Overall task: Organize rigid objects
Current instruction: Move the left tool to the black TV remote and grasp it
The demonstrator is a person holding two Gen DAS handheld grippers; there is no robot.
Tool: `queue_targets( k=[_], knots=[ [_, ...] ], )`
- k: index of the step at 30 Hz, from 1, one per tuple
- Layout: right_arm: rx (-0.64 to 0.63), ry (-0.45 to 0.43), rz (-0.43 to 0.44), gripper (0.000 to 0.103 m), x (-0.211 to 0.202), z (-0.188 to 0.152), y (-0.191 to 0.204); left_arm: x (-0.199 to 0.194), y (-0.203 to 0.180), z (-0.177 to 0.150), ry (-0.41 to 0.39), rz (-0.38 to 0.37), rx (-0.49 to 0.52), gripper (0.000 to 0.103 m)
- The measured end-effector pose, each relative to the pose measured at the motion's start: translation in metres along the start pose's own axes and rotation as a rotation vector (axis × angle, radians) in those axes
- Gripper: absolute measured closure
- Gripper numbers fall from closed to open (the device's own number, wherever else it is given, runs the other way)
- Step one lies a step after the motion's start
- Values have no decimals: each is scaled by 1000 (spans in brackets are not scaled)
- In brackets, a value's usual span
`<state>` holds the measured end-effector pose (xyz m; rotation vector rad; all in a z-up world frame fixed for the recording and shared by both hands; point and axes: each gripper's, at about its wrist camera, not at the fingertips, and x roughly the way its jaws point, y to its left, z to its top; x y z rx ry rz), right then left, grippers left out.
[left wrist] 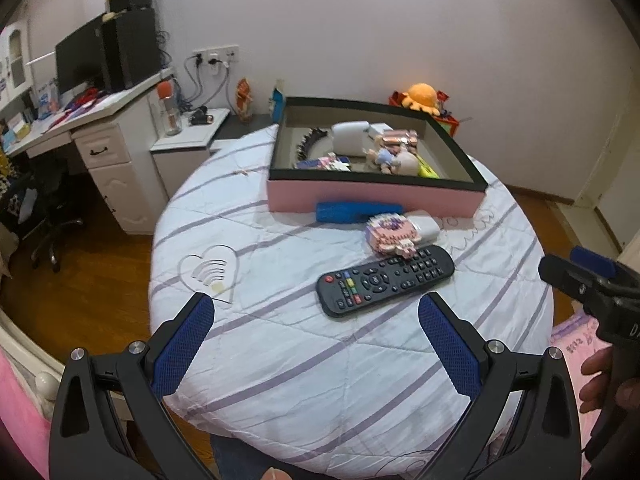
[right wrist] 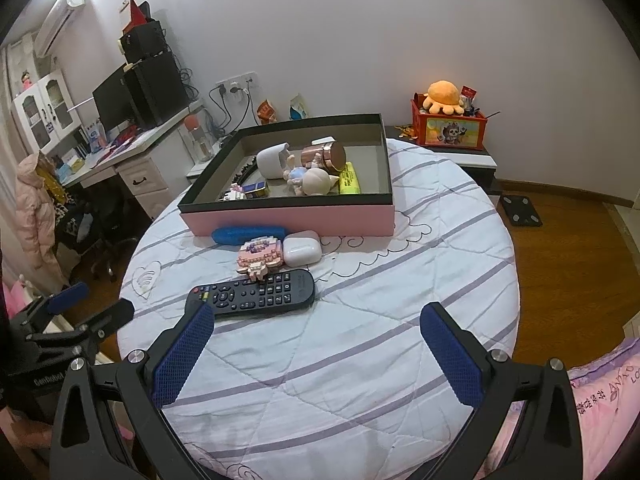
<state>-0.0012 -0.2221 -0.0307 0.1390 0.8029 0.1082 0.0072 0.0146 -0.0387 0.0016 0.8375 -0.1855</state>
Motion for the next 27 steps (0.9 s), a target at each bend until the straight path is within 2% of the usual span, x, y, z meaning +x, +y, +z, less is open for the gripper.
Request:
queue_targets(
  k=[9, 14, 19, 23, 27],
  knots=[
    [18, 22, -9, 0, 11, 2, -9, 52, -23, 3, 53, -74, 124, 0],
    [33, 38, -23, 0, 20, 4, -17, 91, -34, 9, 95, -85, 195, 0],
    [54, 52, -46, 0, 29, 7, -27, 125, -46, 10, 151, -155, 301, 0],
    [62, 59, -57, 0, 34, 10, -30, 135, -60, 4, 150, -201, 440, 0],
    [59, 71, -58, 0, 40, 11, -28, 140, -61, 9, 159, -253, 439, 0]
  ],
)
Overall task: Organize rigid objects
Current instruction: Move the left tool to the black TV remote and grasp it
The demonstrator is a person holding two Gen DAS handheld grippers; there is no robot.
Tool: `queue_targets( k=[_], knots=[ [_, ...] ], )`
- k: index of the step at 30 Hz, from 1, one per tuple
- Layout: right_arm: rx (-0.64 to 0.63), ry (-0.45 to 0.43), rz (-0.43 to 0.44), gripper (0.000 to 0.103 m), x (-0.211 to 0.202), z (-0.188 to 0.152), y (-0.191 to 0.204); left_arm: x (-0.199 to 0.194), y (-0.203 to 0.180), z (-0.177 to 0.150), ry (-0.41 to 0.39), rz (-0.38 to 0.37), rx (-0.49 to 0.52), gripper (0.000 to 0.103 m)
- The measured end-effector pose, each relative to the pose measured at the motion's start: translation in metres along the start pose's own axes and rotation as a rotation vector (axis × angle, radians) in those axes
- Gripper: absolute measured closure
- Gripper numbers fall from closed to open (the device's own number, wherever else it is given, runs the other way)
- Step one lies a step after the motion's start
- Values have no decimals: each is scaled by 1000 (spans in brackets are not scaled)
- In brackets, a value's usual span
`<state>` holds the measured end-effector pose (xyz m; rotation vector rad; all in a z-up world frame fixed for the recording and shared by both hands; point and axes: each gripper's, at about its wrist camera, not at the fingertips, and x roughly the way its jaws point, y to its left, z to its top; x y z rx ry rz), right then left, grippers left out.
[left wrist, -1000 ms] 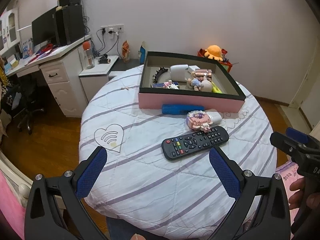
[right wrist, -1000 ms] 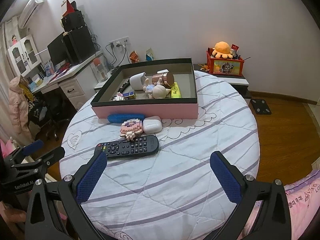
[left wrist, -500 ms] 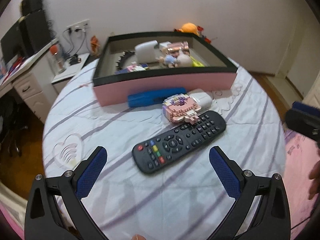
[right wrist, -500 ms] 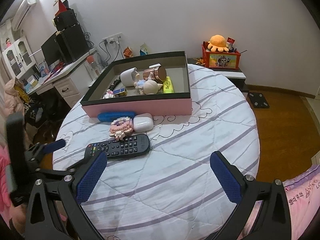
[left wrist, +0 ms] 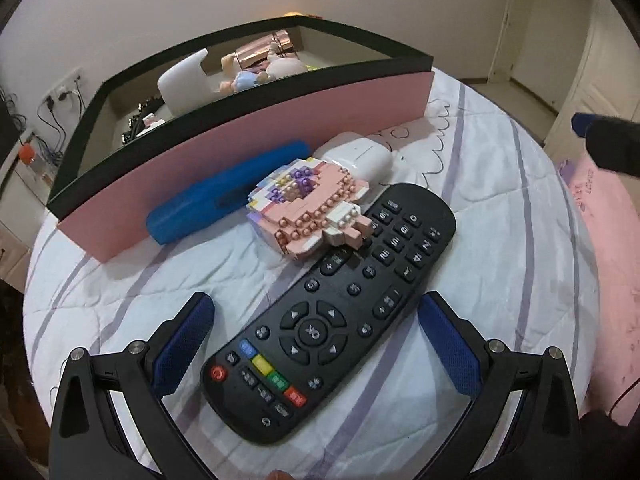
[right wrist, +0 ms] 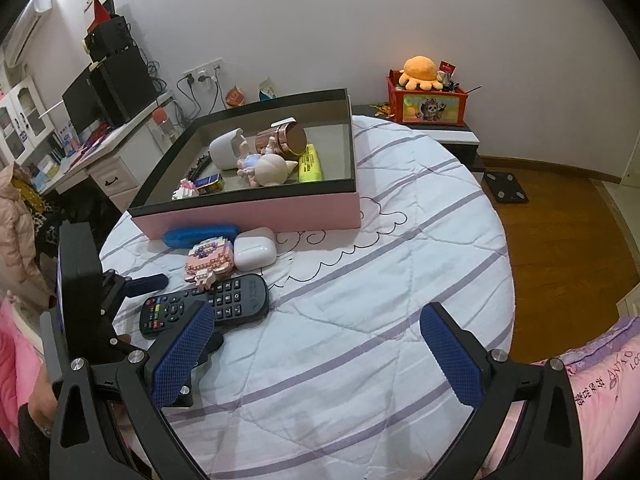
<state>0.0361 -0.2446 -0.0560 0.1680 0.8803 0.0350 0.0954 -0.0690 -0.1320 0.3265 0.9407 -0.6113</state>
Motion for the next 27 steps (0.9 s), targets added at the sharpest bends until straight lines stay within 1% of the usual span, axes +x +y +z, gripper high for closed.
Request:
queue_targets(
  k=[2, 3, 4, 8, 10, 11, 13, 16, 21, 24, 25, 26, 27],
  knots=[
    [-6, 5, 3, 0, 2, 0, 2, -1, -2, 0, -8, -5, -2, 6],
    [-9, 6, 4, 0, 3, 0, 3, -3, -3, 1, -18, -14, -3, 17],
    [-11, 7, 5, 0, 4, 0, 4, -5, -5, 1, -26, -36, -9, 24],
    [-19, 6, 8, 0, 4, 1, 6, -10, -8, 1, -32, -46, -15, 34],
    [-23, 2, 8, 0, 1, 0, 7, -11, -6, 2, -30, -73, -34, 43],
    [-25, 1, 7, 0, 1, 0, 7, -13, -6, 2, -29, -89, -43, 46],
    [-24, -2, 6, 0, -1, 0, 7, -17, -9, -1, -27, -105, -57, 53],
    [-21, -1, 7, 0, -2, -1, 5, -23, -14, -10, -28, -123, -76, 59],
    [-29, 5, 17, 0, 0, -3, 6, -31, -18, -26, -33, -145, -111, 59],
    [-32, 7, 25, 0, 1, -3, 9, -30, -23, -26, -33, -98, -89, 56],
    [-32, 7, 26, 0, 2, -3, 9, -26, -23, -23, -30, -86, -89, 46],
    [-34, 6, 28, 0, 2, -4, 10, -23, -24, -21, -28, -88, -86, 38],
    [-36, 5, 29, 0, 2, -4, 11, -22, -25, -19, -30, -99, -86, 26]
  ],
)
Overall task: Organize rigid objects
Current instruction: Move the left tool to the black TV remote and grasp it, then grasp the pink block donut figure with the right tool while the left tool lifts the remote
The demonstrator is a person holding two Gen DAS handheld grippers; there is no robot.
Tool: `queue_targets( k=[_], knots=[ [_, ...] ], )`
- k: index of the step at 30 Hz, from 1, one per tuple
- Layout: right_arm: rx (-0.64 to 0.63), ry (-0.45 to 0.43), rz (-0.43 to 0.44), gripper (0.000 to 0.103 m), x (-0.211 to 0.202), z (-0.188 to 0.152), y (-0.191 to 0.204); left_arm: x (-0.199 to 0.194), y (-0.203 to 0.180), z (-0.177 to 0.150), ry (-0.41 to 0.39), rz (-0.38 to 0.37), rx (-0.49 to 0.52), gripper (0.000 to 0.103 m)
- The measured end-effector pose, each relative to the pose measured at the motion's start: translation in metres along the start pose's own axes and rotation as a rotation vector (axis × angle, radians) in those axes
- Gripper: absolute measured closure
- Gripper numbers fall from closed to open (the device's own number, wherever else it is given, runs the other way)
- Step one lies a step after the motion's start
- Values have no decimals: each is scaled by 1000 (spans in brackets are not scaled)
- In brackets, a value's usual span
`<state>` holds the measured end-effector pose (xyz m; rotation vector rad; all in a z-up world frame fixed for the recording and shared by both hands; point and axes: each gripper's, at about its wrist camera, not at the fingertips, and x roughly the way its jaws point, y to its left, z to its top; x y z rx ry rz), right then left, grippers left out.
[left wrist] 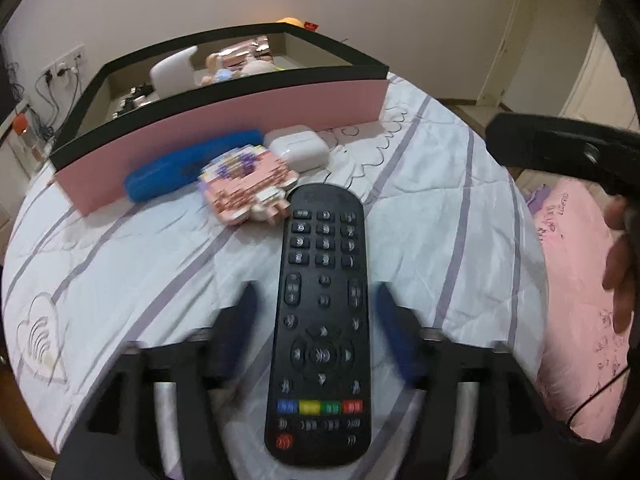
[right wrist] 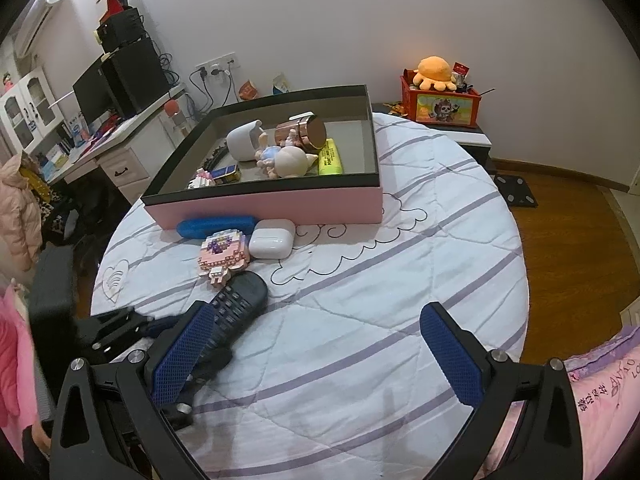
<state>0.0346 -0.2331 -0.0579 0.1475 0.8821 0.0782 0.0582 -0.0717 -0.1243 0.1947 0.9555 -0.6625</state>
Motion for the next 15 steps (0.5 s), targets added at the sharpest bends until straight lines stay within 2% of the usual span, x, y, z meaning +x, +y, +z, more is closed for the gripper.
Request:
queue_targets(
  k=[2, 3, 4, 5, 8, 15],
  knots=[
    [-2, -1, 1, 0, -1, -1, 0, 2, -2, 2, -7, -2, -3, 28],
    [-1, -2, -2, 0, -2, -1, 0, 4, -3, 3, -10, 11, 1, 36],
    [1, -3, -5, 0, -3, -2, -2, 4, -3, 4, -13, 29, -3, 52],
    [6, -4, -8, 0, -3, -2, -3, 3, -1, 5, -13, 27, -14, 59],
    [17, -3, -12, 0, -3, -3, -7, -3, 10, 2, -22, -23, -89, 59],
    [-3, 22, 5, 0, 12, -1, 4, -36, 15, -25, -47, 67, -152, 59]
  ],
)
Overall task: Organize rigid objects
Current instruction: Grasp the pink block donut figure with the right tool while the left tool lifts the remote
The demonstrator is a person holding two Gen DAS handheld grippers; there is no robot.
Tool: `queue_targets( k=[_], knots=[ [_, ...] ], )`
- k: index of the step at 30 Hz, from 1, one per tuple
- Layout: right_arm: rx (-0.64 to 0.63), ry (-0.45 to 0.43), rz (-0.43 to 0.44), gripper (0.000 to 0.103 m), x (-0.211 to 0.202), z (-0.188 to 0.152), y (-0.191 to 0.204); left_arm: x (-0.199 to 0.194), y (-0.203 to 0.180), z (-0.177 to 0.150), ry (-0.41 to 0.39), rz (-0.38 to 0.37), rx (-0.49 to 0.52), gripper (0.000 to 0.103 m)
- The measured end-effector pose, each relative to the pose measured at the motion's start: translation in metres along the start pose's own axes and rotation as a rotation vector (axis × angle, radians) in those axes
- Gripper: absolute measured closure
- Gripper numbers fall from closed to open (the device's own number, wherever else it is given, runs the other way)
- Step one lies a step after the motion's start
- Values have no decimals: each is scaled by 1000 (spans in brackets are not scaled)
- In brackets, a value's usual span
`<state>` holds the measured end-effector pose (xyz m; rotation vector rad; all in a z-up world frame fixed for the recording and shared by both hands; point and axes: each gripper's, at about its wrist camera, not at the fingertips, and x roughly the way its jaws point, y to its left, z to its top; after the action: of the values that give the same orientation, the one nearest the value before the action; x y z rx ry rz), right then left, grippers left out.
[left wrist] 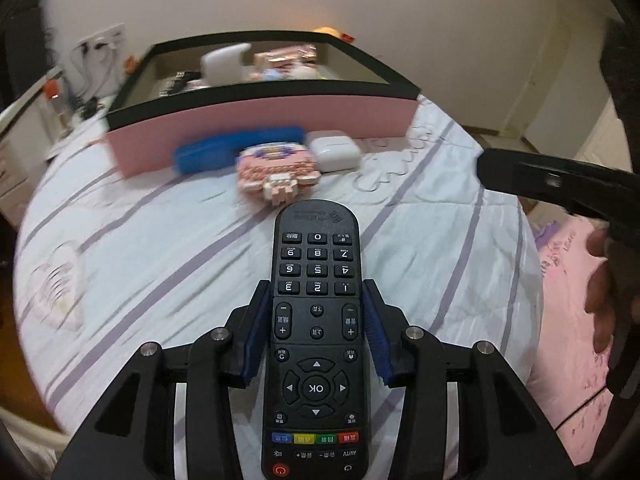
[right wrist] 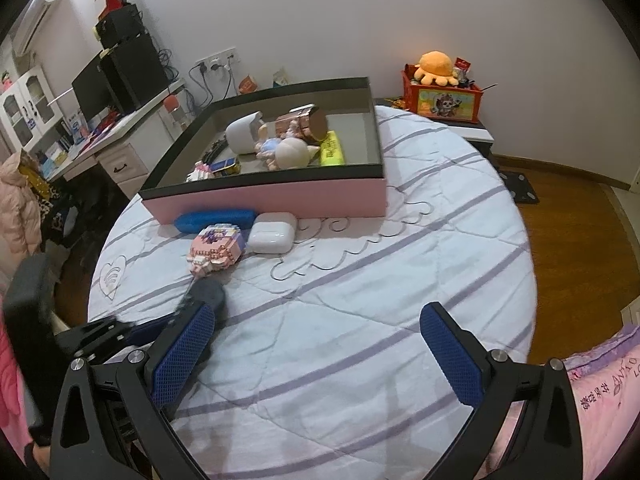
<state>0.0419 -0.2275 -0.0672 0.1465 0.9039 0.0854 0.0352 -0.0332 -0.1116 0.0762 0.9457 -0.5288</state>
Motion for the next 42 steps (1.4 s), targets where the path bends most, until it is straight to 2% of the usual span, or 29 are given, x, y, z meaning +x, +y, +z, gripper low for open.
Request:
queue_targets(
  k=[4, 7, 14, 19, 20, 21, 28, 30, 37, 42],
  knots=[
    [-25, 9, 19, 0, 12, 6, 17, -20, 13, -10, -15, 47, -31, 59],
    [-49, 13, 35, 0, 23, 13, 33, -31, 33, -11, -31, 109, -73, 59],
    [-92, 34, 55, 1, 52, 21, 65, -35, 67, -3, -54, 196, -163, 59],
    [-90, 61, 61, 20, 72, 23, 76, -33, 86, 6, -74, 238, -202, 59],
    [-88, 69, 61, 29, 75, 23, 77, -31, 88, 7, -77, 242, -211, 59],
    [-85, 74, 60, 31, 78, 23, 79, -31, 91, 8, -80, 246, -218, 59],
    [-84, 103, 59, 36, 103, 23, 92, -28, 109, 14, -87, 263, -241, 59],
    [-81, 87, 37, 42, 107, 23, 94, -27, 111, 16, -89, 262, -243, 59],
    [-65, 72, 77, 43, 101, 19, 85, -26, 111, 19, -90, 258, -241, 59],
    [-64, 67, 119, 42, 80, 14, 75, -30, 100, 25, -102, 256, -221, 59]
  ],
)
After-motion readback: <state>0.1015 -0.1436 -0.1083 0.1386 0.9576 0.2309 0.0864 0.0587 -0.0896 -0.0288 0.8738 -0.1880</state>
